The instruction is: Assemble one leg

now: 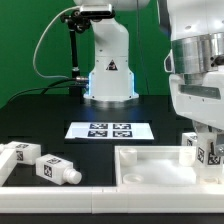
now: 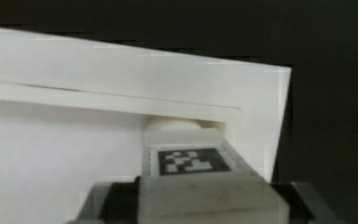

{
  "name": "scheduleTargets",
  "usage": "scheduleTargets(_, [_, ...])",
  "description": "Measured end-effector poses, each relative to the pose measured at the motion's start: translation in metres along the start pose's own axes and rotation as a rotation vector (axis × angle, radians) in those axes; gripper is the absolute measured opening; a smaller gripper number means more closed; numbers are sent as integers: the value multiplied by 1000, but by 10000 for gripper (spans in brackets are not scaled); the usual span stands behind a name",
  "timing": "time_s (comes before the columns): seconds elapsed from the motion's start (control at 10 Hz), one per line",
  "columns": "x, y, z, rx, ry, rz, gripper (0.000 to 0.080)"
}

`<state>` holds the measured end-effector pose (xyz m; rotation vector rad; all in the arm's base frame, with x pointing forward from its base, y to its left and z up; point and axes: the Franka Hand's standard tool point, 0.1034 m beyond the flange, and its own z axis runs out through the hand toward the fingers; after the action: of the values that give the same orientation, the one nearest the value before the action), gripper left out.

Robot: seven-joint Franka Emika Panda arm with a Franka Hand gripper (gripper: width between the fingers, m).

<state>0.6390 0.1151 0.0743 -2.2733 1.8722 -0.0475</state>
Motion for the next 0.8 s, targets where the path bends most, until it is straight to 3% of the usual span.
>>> scheduleTargets(0.1, [0,0,1,-1,1,-12,360])
scheduleTargets(0.2, [-1,1,2,-5,2,-124,498])
scheduleTargets(0.3, [0,3,3,-13,2,-336,498])
scheduleTargets(0.4, [0,5,3,-32,-2,-505,621])
scheduleTargets(0.5, [-3,6,2,-58,-10,-633,641])
scheduleTargets(0.8, [-1,6,2,-65,-6,-866,648])
